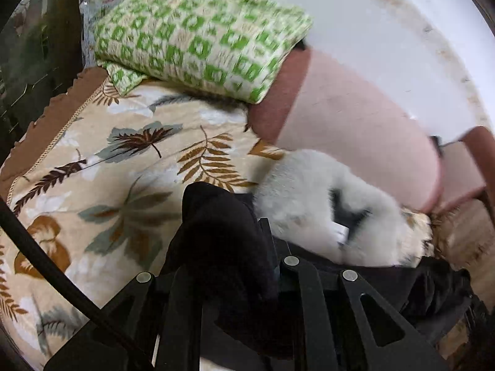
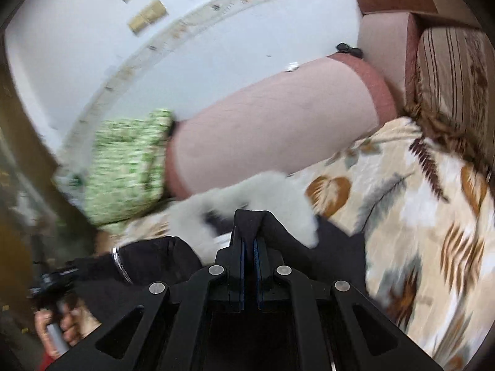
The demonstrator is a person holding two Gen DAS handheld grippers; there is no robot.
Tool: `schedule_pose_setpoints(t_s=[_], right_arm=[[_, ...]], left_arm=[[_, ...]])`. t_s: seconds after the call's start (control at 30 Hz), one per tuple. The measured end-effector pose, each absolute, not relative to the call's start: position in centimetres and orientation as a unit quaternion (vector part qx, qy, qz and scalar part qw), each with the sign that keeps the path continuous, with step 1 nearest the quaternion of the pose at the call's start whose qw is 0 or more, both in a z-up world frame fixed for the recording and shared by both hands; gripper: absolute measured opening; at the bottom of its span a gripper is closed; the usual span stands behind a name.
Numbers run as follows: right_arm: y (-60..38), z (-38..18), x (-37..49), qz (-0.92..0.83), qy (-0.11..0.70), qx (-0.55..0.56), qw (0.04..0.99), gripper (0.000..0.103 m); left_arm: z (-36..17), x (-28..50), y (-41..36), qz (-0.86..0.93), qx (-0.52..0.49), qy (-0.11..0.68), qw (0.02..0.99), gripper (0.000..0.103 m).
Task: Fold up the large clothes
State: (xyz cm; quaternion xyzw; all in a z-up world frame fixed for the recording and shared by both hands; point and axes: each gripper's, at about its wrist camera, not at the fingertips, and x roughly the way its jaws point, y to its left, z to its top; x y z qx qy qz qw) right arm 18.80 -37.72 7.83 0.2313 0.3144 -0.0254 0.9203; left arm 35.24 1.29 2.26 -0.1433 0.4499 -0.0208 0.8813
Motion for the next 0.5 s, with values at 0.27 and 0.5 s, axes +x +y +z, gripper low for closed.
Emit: schedule_pose_setpoints(t_s=[0.27,0.5], right_arm=[[-39.7,-0.9,27.5,-0.085,0.372,0.229,0.896,0.007],[-46.3,-8.9,28.8,-0.107,0.369,0.397,0.833,0.070]], left_arm=[[-5.6,43.6,-3.1,0.026,-0.057,0.484,0.873,0.021],[-10.6,47.2,-0.7,0.028,-0.127,0.493,0.860,0.097]])
